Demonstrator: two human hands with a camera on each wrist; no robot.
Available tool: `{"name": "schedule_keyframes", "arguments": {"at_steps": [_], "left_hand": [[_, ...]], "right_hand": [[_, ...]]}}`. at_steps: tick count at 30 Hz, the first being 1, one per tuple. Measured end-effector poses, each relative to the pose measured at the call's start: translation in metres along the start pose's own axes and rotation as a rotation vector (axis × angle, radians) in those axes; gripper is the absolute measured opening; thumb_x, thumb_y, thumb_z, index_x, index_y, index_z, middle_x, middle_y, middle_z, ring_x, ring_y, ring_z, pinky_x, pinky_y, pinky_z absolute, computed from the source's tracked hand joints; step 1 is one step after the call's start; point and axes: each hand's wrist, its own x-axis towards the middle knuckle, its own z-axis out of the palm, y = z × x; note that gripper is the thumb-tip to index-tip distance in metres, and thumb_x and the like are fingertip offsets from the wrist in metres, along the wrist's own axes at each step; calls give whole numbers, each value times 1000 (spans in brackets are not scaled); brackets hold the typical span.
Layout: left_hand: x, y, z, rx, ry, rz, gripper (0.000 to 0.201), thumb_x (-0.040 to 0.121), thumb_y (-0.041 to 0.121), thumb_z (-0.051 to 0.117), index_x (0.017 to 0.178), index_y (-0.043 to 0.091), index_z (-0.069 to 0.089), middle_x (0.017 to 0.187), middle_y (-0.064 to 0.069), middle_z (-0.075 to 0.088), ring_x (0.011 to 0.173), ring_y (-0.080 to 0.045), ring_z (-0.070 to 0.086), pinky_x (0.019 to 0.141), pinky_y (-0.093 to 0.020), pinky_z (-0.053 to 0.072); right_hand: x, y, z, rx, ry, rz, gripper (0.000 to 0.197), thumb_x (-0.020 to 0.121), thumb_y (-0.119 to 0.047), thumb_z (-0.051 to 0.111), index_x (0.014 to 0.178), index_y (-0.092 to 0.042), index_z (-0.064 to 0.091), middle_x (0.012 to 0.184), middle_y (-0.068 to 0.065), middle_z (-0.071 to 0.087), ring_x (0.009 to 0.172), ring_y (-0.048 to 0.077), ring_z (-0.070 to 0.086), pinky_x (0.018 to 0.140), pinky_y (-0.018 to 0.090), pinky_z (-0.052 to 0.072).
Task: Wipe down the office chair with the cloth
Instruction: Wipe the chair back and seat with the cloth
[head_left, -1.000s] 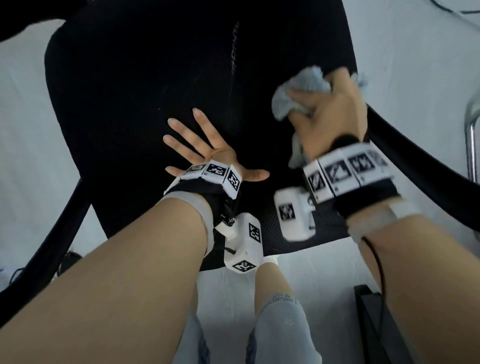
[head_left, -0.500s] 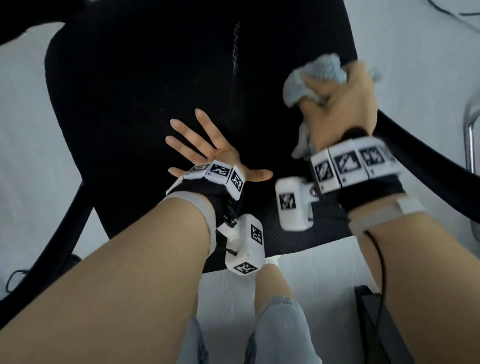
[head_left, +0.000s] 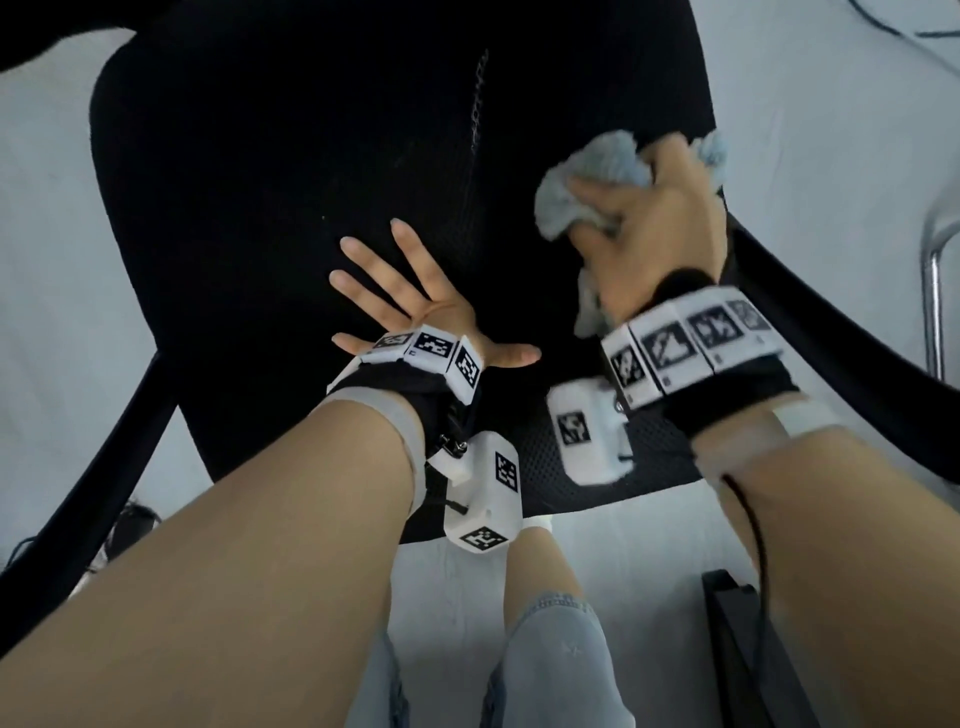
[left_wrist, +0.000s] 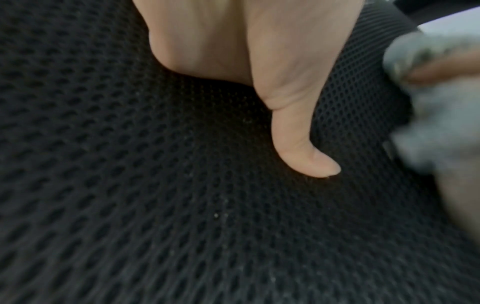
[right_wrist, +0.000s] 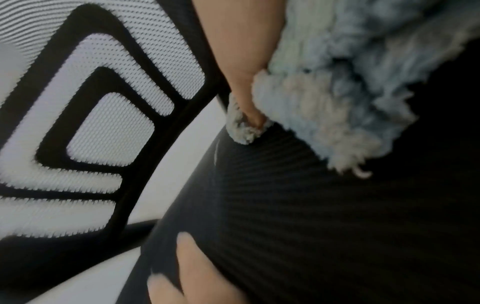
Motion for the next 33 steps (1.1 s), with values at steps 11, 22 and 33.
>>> {"name": "schedule_keyframes", "arguments": {"at_steps": [11, 22, 33], "left_hand": [[-16, 0, -56, -96, -429, 14, 147, 50, 63, 75, 136, 22, -36, 142, -19, -43, 132, -39, -37, 103, -67, -12], [25, -21, -66, -93, -231, -87, 156, 37, 66, 77, 139, 18, -31, 147, -20, -35, 135, -40, -31, 101, -70, -12], [35, -23, -53, -25, -212, -78, 153, 42, 68, 74, 140, 13, -29, 149, -20, -30, 139, -40, -24, 109, -67, -4]], "right_hand": [[-20, -5, -2, -28, -198, -202, 32, 71, -25, 67, 103, -28, 70, 100, 18, 58, 89, 39, 56, 76, 47, 45], [-3, -19, 8, 73, -87, -149, 33, 77, -25, 65, 110, -27, 66, 101, 16, 55, 92, 35, 53, 79, 43, 45], [21, -67, 26, -50, -78, -294, 37, 69, -17, 65, 106, -12, 65, 99, 20, 58, 85, 42, 57, 71, 49, 47]]}}
